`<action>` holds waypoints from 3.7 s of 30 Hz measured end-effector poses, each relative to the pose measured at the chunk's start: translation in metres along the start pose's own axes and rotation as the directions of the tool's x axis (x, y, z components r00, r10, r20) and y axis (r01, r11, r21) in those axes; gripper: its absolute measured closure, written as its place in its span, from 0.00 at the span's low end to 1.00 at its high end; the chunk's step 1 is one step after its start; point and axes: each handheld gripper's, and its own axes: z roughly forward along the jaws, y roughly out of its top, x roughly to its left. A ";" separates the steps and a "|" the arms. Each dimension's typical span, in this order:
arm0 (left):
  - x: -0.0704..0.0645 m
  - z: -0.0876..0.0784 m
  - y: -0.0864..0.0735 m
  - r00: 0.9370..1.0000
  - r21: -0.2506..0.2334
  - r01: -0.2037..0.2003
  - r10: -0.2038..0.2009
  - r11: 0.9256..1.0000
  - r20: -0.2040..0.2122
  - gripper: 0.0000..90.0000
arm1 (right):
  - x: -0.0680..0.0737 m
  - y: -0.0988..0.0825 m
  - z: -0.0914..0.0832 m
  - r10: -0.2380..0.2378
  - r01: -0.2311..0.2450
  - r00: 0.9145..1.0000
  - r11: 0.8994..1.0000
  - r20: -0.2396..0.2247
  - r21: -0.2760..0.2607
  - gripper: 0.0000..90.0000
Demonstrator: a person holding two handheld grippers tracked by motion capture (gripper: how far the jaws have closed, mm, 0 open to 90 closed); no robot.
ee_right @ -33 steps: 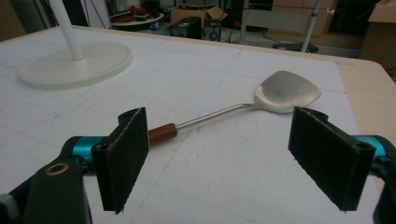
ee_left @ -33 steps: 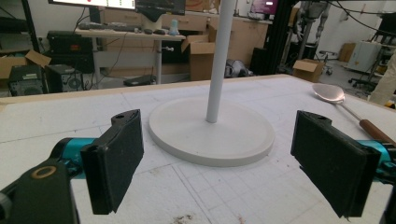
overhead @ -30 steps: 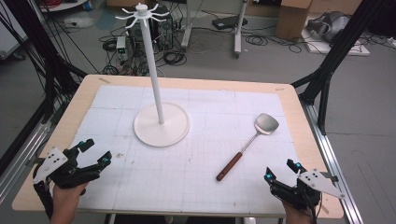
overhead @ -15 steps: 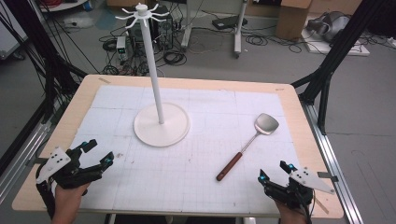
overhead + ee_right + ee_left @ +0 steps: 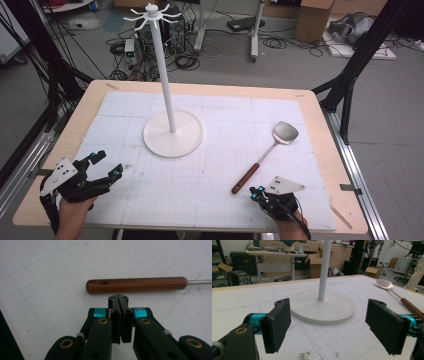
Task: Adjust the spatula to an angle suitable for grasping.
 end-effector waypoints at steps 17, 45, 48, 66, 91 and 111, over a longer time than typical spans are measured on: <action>0.004 -0.001 -0.002 1.000 0.011 0.012 -0.012 1.000 -0.013 0.24 | 0.005 0.023 0.038 -0.025 0.027 0.999 0.998 -0.029 0.052 0.98; 0.007 -0.001 -0.004 0.999 0.023 0.028 -0.027 0.999 -0.020 0.25 | -0.001 0.060 0.084 0.000 0.000 1.000 1.000 0.016 0.006 0.99; 0.008 0.000 -0.004 0.999 0.026 0.031 -0.031 0.999 -0.020 0.25 | -0.016 0.061 0.071 0.064 -0.062 0.997 0.996 0.033 -0.061 0.99; 0.008 0.001 -0.005 0.999 0.036 0.032 -0.031 0.999 -0.010 0.25 | -0.119 0.068 0.069 0.269 -0.270 0.901 0.962 0.339 -0.045 0.99; 0.006 0.000 -0.006 0.999 0.043 0.033 -0.033 0.999 -0.005 0.26 | -0.152 0.069 0.077 0.264 -0.321 0.895 0.941 0.359 0.106 0.99; 0.006 0.001 -0.007 0.999 0.047 0.032 -0.032 0.998 0.000 0.26 | -0.135 0.049 0.045 0.214 -0.285 0.930 0.933 0.299 0.218 0.99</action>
